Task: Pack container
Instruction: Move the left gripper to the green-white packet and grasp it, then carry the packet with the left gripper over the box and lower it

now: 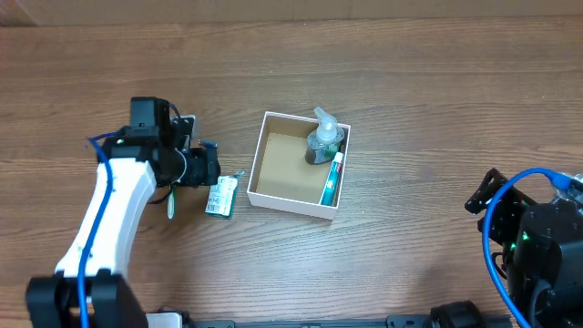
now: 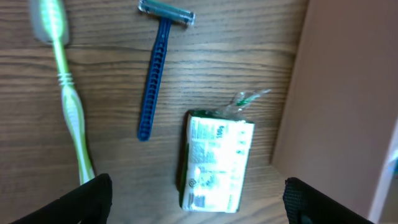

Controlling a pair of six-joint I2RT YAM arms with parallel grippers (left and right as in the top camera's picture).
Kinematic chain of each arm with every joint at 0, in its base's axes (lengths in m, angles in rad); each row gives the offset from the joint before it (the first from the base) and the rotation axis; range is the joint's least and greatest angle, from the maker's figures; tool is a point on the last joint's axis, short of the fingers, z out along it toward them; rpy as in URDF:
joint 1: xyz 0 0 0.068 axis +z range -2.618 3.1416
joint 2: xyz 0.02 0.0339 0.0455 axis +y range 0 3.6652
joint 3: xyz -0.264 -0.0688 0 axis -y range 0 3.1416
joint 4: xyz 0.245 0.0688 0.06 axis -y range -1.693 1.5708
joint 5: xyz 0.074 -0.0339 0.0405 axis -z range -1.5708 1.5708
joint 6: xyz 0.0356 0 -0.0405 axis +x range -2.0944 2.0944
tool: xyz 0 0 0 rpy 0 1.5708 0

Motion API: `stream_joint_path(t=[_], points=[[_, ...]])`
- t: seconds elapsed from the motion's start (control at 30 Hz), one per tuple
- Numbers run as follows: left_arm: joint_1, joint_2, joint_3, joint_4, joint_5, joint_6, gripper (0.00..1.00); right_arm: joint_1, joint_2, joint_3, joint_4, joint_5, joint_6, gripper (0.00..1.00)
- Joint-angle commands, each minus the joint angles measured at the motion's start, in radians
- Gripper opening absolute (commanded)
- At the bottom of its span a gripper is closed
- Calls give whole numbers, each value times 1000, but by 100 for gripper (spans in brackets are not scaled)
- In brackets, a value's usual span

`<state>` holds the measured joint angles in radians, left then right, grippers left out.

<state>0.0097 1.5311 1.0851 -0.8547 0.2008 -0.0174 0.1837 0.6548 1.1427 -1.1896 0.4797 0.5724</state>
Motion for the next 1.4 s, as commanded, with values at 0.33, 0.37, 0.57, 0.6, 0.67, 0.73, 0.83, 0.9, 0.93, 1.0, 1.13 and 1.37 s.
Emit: stream_joint_path(t=[0.33, 0.37, 0.57, 0.6, 0.67, 0.73, 0.83, 0.9, 0.93, 1.0, 1.13, 1.37], points=[[-306, 98, -21, 77, -187, 4, 86, -5, -1, 15, 5, 16, 4, 100], [-321, 98, -21, 76, -189, -13, 86, -5, -1, 15, 5, 16, 4, 100], [-327, 98, -21, 67, -204, -108, 88, -5, -1, 15, 5, 16, 4, 100], [-321, 98, -21, 67, -209, -122, 88, -5, -1, 15, 5, 16, 4, 100], [-306, 98, -21, 66, -209, -130, 88, -5, -1, 15, 5, 16, 4, 100], [-293, 98, -21, 63, -208, -130, 88, -5, -1, 15, 5, 16, 4, 100], [-285, 98, -35, 73, -204, -133, 89, -5, -1, 15, 5, 16, 4, 100], [-284, 98, -60, 101, -206, -133, 89, -5, -1, 15, 5, 16, 4, 100], [-282, 98, -73, 114, -210, -133, 90, -5, -1, 15, 5, 16, 4, 100], [-276, 98, -106, 153, -203, -133, 91, -5, -1, 15, 5, 16, 4, 100], [-256, 98, -192, 243, -216, -147, 92, -5, -1, 15, 5, 16, 4, 100], [-227, 98, -260, 311, -208, -147, 91, -5, -1, 15, 5, 16, 4, 100]])
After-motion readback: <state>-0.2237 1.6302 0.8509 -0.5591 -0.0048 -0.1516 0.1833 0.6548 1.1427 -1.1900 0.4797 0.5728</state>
